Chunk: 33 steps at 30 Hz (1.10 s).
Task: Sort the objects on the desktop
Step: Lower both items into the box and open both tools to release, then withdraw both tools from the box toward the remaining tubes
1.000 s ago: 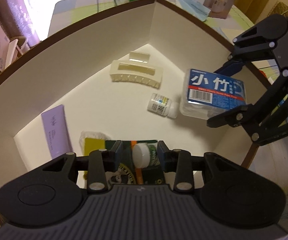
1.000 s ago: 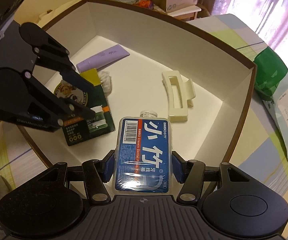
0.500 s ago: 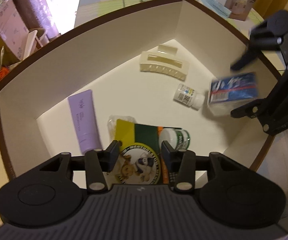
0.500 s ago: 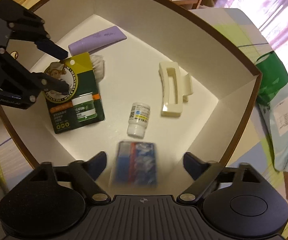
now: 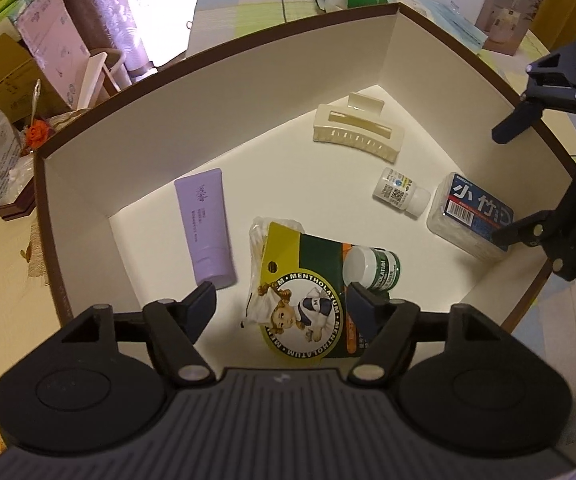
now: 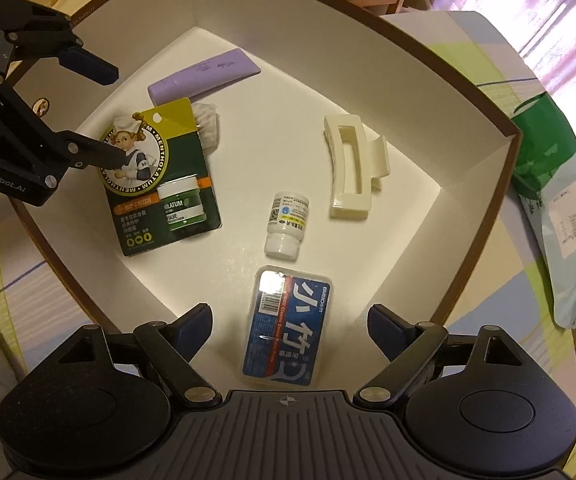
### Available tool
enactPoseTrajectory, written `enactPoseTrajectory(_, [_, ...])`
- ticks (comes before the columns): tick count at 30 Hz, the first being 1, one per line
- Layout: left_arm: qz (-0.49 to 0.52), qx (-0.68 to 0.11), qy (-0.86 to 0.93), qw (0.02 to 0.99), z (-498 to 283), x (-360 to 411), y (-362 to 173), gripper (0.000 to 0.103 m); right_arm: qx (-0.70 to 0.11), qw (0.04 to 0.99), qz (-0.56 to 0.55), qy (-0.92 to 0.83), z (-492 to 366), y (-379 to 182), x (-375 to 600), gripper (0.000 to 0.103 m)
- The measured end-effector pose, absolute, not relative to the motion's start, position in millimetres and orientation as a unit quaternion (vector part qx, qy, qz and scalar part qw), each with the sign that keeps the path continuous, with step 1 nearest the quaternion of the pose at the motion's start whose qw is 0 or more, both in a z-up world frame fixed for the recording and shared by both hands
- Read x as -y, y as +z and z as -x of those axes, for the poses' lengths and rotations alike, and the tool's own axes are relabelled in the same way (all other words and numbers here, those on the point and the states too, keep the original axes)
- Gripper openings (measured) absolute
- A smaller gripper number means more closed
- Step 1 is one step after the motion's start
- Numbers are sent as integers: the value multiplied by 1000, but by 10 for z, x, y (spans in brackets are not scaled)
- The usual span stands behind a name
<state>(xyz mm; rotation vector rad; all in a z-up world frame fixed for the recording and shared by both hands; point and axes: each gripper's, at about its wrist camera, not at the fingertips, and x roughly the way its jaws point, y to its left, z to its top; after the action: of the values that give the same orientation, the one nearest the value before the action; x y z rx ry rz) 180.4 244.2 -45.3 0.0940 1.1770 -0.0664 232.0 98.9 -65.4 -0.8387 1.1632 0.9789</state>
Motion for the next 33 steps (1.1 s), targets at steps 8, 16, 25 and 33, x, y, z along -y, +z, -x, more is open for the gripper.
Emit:
enactPoseTrajectory(8, [-47,-544,-10,837,-1688,-2387,-302,77,-496,672,338,433,-2198,-439,-819,90])
enactPoseTrajectory(16, [-51,-525,17,849,-1516,-2326,-82,83,-475,706,308,425,-2060,-215,-646,90])
enactPoseTrajectory(25, [-60,-501,44,862,-1241,-2206,145,89,-467,741,249,413,-1894,-50,-347,90])
enactPoseTrajectory(33, [-56,-489,60,869,-981,-2016,269,93,-462,759,201,413,-1677,38,21,97])
